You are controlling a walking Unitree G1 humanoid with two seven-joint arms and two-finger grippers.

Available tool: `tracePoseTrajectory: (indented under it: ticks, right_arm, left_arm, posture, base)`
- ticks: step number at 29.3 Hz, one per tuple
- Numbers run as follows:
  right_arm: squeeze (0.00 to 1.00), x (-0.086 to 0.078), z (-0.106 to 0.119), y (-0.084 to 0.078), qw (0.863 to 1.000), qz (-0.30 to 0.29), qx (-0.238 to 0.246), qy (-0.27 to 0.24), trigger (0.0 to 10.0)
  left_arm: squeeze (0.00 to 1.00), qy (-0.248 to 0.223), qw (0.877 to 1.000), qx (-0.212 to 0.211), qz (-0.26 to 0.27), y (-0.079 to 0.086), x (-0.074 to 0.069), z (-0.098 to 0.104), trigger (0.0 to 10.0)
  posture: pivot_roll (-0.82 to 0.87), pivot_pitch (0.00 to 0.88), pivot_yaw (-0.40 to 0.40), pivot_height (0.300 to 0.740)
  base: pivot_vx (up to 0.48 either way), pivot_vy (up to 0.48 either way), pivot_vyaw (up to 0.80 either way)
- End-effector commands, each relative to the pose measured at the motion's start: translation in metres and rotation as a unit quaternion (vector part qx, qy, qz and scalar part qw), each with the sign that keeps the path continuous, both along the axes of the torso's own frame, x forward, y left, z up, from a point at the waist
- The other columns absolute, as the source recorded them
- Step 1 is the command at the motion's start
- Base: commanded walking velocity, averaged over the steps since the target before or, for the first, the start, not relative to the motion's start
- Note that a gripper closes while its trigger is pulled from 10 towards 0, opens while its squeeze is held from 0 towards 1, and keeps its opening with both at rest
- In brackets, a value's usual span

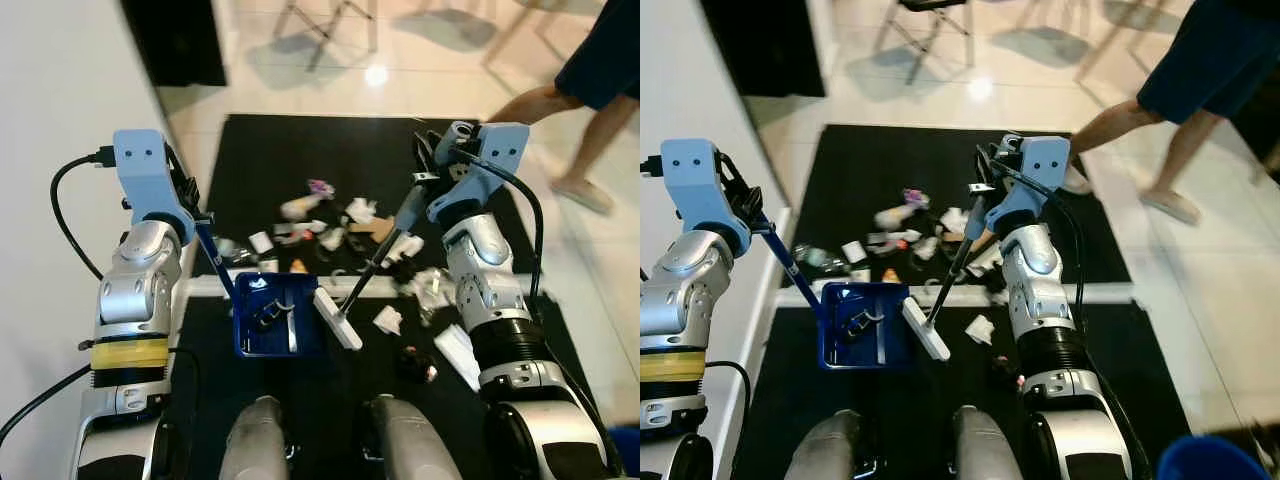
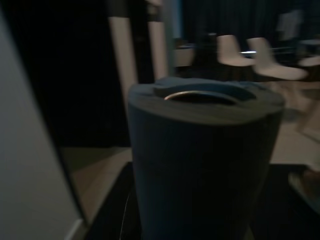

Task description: Sweep floor

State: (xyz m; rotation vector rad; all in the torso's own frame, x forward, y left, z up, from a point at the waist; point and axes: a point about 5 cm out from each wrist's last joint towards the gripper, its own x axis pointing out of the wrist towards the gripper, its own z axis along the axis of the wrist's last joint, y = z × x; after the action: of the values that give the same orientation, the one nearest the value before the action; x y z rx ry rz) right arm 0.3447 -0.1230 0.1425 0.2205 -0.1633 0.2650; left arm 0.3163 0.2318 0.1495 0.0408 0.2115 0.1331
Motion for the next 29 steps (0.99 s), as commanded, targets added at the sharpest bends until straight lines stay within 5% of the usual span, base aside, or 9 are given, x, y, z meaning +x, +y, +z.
tracePoseTrajectory:
  ticks: [1, 29]
  right_arm:
    - [0.0, 0.0018, 0.0072, -0.0056, 1.0, -0.011, 0.004, -0.021, 10.0]
    - [0.0, 0.0021, 0.0044, -0.0038, 1.0, -0.009, 0.006, -0.017, 10.0]
  left_arm:
    - [0.0, -0.023, 1.0, -0.001, -0.014, -0.009, 0.0035, 0.0105, 10.0]
    - [0.0, -0.017, 1.0, 0.0, -0.014, -0.0091, 0.0033, 0.0081, 10.0]
  posture:
    - [0.04, 0.0, -0.059, 0.74]
    - [0.04, 0.0, -0.059, 0.74]
  base:
    - [0.0, 0.0, -0.79]
    - [0.0, 0.0, -0.79]
